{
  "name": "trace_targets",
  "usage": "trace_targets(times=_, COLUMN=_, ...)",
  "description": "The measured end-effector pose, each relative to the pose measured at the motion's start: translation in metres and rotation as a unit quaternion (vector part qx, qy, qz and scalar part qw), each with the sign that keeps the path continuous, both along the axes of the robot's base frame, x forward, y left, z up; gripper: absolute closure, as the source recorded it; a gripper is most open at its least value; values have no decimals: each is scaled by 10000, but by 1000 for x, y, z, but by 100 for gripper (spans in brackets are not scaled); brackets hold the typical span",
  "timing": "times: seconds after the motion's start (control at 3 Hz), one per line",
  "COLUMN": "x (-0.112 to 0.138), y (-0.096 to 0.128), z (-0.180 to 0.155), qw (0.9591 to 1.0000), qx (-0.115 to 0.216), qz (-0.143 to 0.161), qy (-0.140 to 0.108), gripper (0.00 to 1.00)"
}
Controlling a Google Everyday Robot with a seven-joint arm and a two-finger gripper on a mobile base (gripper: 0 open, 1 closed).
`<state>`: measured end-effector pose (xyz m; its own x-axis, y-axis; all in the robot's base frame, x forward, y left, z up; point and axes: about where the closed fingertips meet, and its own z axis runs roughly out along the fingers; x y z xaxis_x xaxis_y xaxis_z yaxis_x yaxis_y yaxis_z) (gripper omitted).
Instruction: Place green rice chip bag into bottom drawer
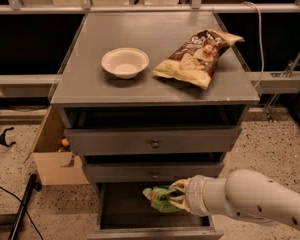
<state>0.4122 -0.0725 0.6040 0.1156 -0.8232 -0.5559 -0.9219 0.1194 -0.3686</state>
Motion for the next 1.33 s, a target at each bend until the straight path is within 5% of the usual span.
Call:
trace_targets(times=1.0, x=-1, y=-11, z=-153, qw=9956, qx=806, qz=311, qy=354, gripper=100)
trace_targets(times=1.33, x=-1, y=-11, z=-154, qw=9956, qx=807, qz=316, qy=356, gripper=100)
